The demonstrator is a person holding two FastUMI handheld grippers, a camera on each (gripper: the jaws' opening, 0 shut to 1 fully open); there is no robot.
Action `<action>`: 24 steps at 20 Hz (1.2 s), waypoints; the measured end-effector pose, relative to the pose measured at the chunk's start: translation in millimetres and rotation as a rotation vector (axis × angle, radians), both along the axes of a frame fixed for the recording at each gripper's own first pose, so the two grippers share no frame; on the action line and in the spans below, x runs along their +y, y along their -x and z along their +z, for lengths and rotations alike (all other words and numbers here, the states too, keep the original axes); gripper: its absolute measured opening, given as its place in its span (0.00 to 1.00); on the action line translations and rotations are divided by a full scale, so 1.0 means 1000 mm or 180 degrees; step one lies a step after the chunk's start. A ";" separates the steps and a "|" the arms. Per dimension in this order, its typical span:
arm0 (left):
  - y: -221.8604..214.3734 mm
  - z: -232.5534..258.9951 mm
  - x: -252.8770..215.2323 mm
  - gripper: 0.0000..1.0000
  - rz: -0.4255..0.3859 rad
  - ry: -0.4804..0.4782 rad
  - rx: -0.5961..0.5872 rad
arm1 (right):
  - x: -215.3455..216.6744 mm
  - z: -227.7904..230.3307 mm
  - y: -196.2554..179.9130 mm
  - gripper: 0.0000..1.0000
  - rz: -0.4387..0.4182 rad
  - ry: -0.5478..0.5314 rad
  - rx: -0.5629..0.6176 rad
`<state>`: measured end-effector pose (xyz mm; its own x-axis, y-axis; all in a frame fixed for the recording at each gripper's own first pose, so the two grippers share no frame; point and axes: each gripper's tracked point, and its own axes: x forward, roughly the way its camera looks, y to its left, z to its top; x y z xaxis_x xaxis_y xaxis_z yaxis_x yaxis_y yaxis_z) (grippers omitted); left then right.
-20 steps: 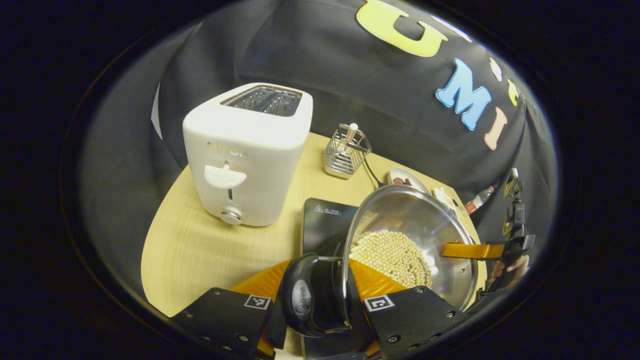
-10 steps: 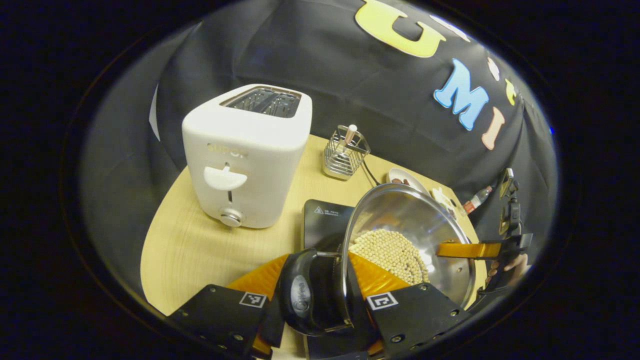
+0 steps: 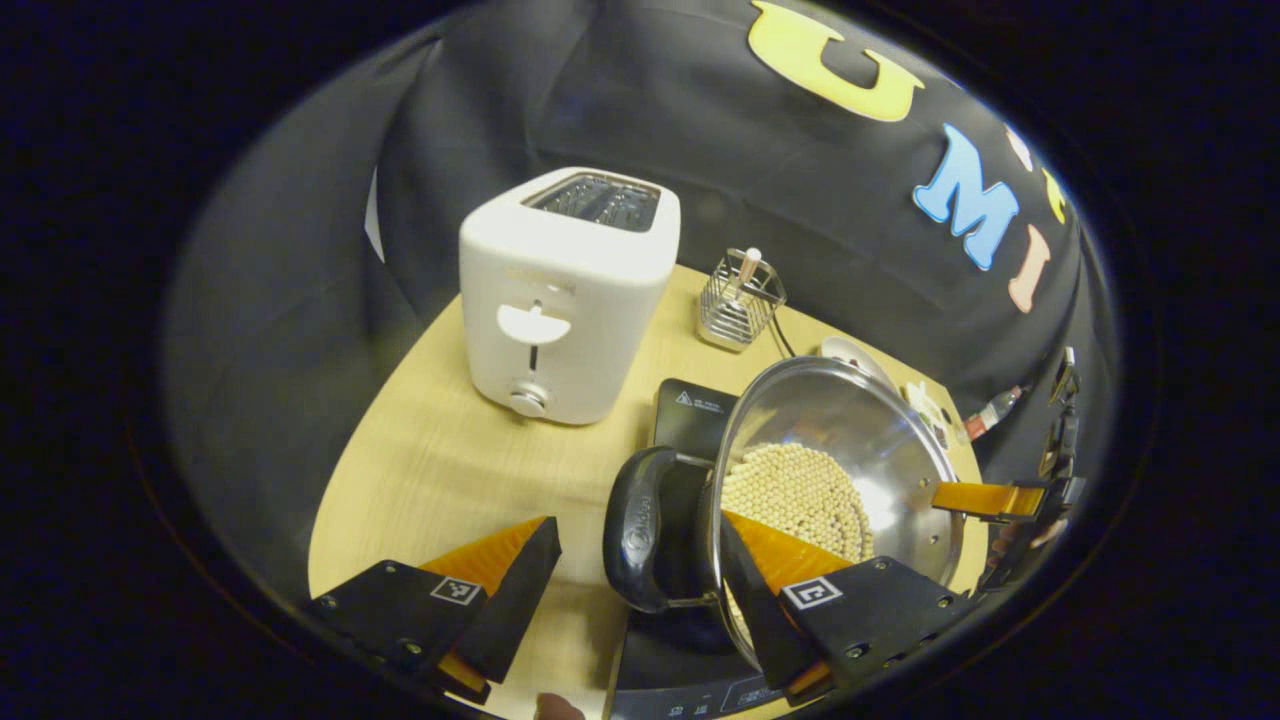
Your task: First push the handle of the pot to place it horizontally, then grasp the pot with both hands and set it on the induction cooktop.
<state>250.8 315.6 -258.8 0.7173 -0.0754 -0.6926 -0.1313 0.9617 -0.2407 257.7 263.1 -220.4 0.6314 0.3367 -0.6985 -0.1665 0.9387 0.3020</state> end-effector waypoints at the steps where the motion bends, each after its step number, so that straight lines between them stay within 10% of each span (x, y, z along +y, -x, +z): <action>1: 0.006 0.010 0.000 0.93 0.0013 -0.0043 -0.0049 | -0.003 0.006 0.005 0.98 0.0029 -0.0010 -0.0037; 14: 0.059 0.158 -0.059 0.92 0.0271 -0.0917 -0.1003 | -0.131 0.108 0.054 0.98 -0.0188 0.0344 -0.0966; 24: 0.125 0.306 -0.244 0.91 0.0495 -0.1241 -0.2163 | -0.277 0.223 0.102 0.98 -0.0593 0.0517 -0.2163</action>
